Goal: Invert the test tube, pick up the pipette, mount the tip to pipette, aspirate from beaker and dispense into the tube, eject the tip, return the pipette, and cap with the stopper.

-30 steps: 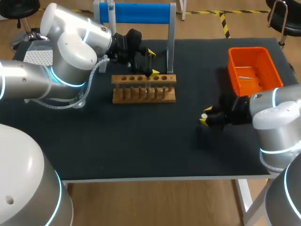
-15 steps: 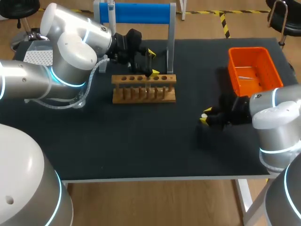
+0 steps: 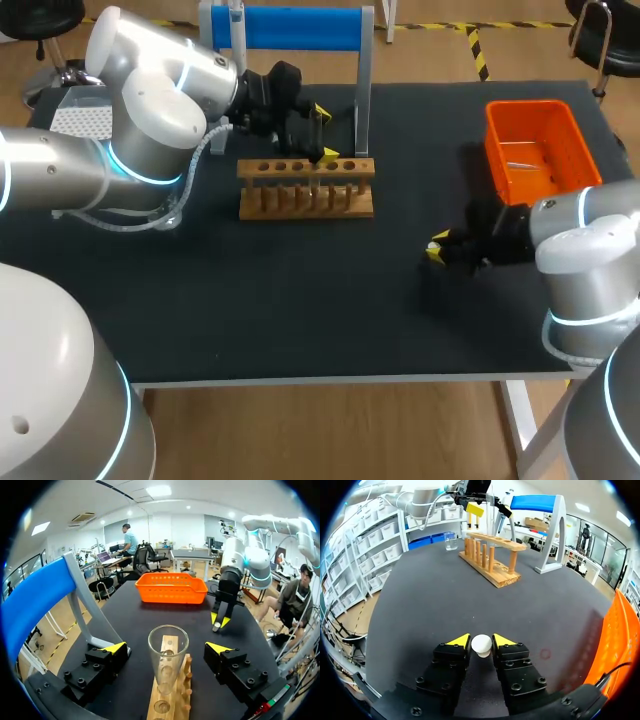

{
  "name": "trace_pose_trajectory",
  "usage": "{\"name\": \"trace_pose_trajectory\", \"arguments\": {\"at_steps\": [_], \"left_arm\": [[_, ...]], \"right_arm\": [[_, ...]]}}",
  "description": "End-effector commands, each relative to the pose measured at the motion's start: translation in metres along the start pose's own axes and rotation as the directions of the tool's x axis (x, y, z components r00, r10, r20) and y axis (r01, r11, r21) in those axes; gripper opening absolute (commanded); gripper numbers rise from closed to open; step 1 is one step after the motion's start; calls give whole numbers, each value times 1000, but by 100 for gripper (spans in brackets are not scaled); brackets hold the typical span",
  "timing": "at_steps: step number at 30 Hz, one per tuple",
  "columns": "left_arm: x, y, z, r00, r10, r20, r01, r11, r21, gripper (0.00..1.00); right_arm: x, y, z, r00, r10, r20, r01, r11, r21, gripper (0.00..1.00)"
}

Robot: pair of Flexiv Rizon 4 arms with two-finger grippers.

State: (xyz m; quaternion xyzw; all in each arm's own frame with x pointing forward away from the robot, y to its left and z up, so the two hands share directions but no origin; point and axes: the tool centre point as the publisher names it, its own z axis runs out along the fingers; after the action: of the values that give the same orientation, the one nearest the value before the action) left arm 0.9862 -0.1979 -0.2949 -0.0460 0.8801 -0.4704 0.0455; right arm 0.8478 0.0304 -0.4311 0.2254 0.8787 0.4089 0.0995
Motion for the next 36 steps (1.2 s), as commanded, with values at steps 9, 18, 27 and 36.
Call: {"name": "trace_pose_trajectory", "arguments": {"at_steps": [9,18,27,36], "left_arm": [[0,0,0,1000,-1,-1,1,1000,-1,100],[0,0,0,1000,-1,-1,1,1000,-1,100],[0,0,0,1000,-1,-1,1,1000,-1,100],[0,0,0,1000,-1,-1,1,1000,-1,100]], "right_arm": [[2,0,2,1000,-2,1,2,1000,-1,0],[-3,40,-21,1000,-12,-19,11,998,-54,0],[-25,133,-64,987,-104,-125,94,992,-86,0],[-30,227,-83,954,-228,-193,217,973,-77,0]]}}
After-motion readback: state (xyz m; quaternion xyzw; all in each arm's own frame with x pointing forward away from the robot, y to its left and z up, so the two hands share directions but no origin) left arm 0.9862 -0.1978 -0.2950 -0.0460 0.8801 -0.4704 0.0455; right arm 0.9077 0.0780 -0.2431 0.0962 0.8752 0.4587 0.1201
